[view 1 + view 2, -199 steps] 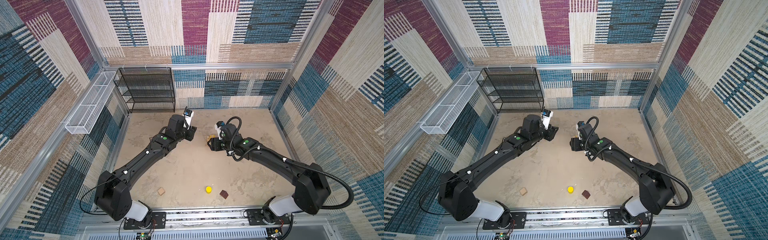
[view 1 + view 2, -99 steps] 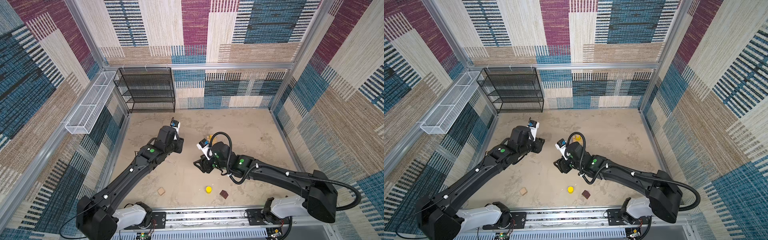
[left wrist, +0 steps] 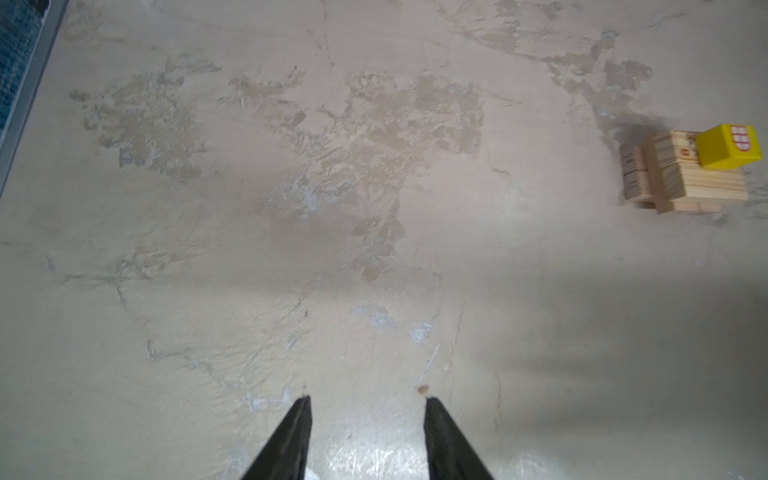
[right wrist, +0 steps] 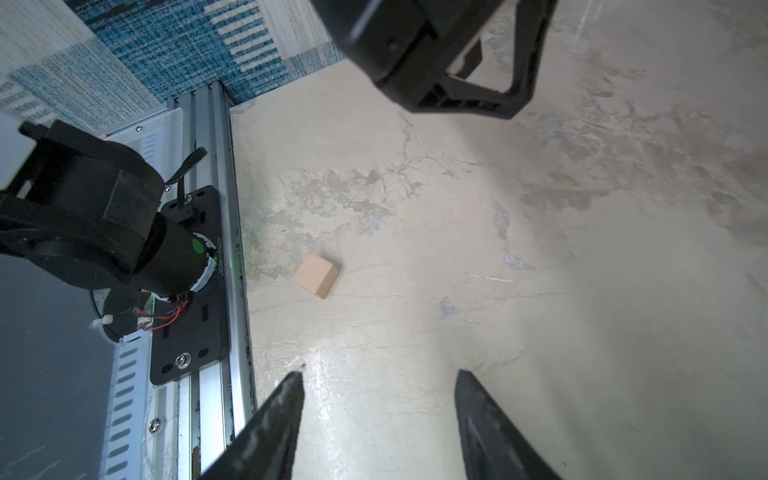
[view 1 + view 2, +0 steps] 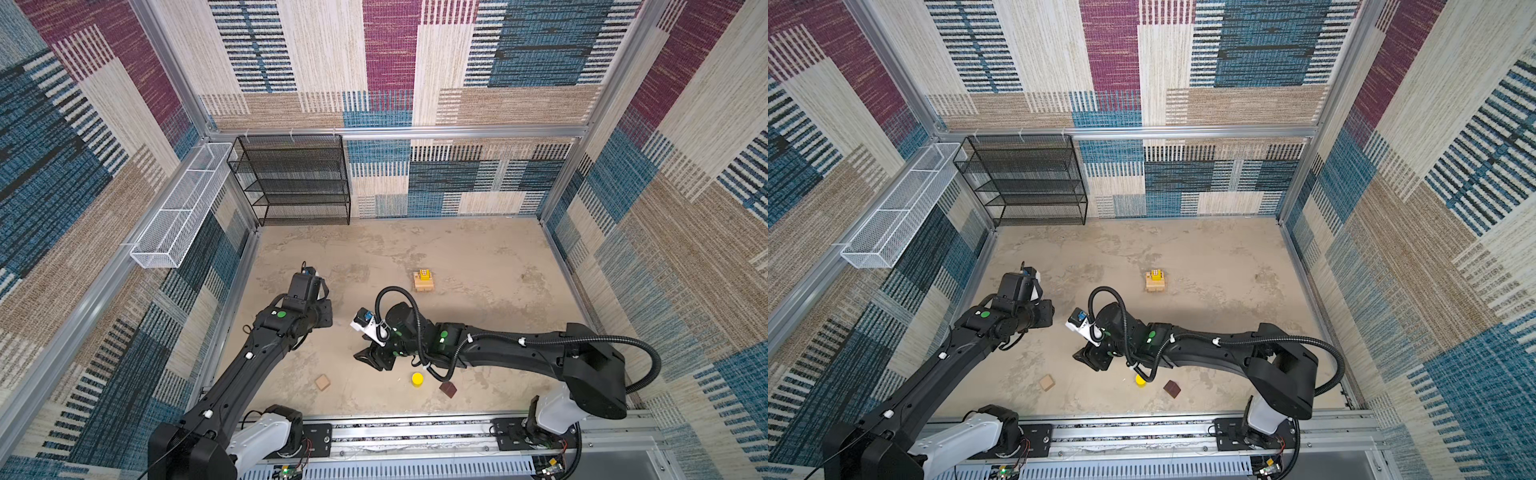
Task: Build the wood block tower
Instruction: 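Swing the right gripper toward the small wooden cube while the left gripper draws back, then lower the right gripper over the small wooden cube and close on it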
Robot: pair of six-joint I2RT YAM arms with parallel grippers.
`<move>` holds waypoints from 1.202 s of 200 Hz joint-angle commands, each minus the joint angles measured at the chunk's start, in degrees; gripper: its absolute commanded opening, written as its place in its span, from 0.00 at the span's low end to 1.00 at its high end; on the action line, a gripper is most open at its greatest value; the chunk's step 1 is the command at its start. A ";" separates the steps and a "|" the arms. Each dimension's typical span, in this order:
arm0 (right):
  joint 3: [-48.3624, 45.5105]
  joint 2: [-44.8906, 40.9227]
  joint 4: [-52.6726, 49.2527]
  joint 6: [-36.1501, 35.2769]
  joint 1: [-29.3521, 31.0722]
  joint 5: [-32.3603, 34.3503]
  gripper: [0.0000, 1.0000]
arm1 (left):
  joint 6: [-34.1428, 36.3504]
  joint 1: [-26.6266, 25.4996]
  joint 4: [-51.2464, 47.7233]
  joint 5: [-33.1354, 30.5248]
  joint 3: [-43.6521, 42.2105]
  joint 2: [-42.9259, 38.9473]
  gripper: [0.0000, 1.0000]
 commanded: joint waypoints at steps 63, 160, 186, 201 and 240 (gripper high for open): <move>6.00 10.57 4.20 -15.54 5.23 -2.59 0.57 | -1.01 3.15 -0.03 6.72 -6.02 -4.24 0.50; 17.77 24.23 0.67 -8.57 9.30 6.89 0.59 | 0.29 8.77 4.46 9.70 -6.98 -4.04 0.51; 18.21 25.29 0.61 -6.03 10.58 8.62 0.59 | -0.06 9.41 4.62 10.03 -6.88 -4.26 0.51; 18.72 25.92 0.52 -5.17 11.23 9.78 0.59 | -0.15 9.67 4.63 10.03 -6.92 -4.45 0.51; 19.60 26.98 0.01 -2.57 11.73 13.87 0.60 | -0.24 10.03 4.67 10.10 -7.00 -4.76 0.50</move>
